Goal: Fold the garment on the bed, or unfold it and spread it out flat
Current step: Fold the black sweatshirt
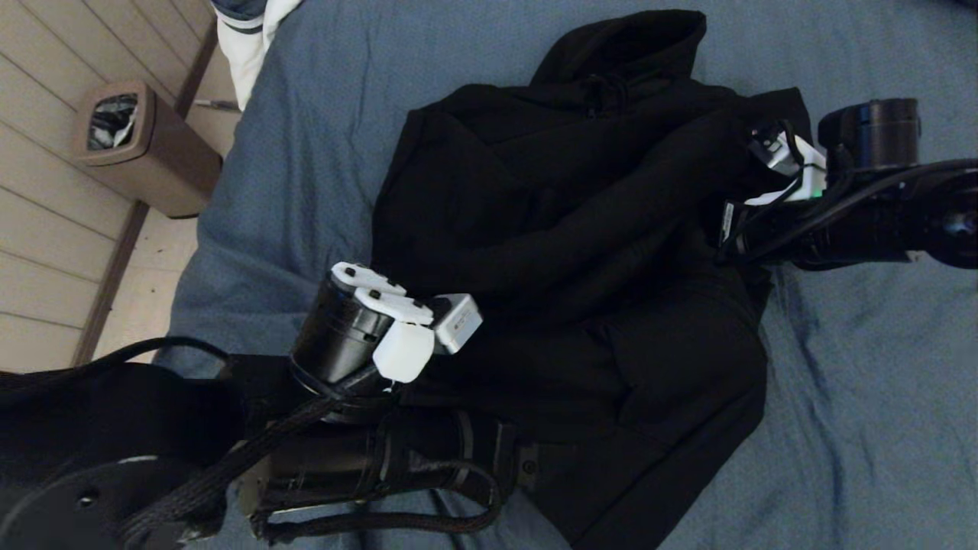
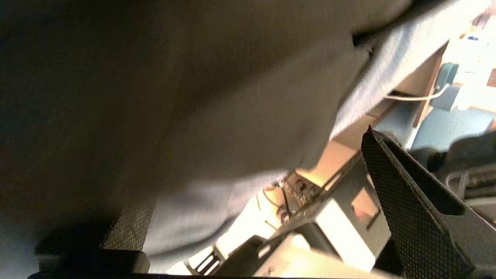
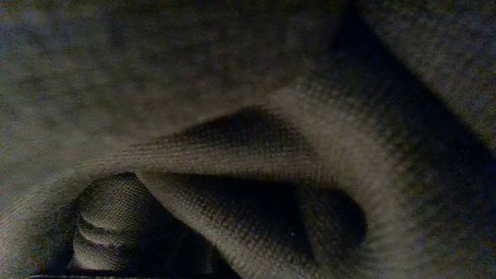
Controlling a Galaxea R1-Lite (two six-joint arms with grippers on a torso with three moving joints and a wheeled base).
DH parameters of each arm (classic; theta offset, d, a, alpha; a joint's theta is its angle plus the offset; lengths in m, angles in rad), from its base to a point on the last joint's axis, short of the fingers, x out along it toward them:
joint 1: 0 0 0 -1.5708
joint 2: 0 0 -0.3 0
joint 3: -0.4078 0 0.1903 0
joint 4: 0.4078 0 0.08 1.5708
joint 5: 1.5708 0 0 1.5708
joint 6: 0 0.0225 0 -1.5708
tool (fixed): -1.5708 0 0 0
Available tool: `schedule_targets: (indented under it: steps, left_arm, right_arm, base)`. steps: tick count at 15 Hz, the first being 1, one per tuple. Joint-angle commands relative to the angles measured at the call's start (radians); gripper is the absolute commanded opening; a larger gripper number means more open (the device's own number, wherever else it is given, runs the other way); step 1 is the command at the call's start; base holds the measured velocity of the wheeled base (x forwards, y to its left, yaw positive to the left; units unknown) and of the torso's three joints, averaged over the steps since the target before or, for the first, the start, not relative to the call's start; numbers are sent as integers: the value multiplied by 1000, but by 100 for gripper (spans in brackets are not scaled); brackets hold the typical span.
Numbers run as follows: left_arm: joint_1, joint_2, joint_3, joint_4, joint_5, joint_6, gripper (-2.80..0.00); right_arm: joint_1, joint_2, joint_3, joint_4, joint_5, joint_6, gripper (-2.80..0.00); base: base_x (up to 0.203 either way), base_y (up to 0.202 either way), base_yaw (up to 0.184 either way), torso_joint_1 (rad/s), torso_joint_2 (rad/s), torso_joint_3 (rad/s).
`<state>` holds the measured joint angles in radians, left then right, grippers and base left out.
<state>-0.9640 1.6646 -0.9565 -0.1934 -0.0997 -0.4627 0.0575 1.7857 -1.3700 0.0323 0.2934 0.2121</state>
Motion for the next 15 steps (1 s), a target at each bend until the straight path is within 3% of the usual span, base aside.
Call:
schedule_targets:
  steps: [1,6,15]
  left_arm:
    - [-2,63,-40,0,16,-12,0]
    - [-39,127,-50,-9,155,-16,0]
    - [-41,132,-73,-9,189,-60,0]
  right_arm:
    - [-2,8,0,1,0,3,-280]
    - [-4,6,14,-3,0,3,-280]
    - [-8,3,20,-3,1,4,-280]
  base:
    - [0,0,0,0,0,0]
    - [0,0,0,0,0,0]
    - [0,0,0,0,0,0]
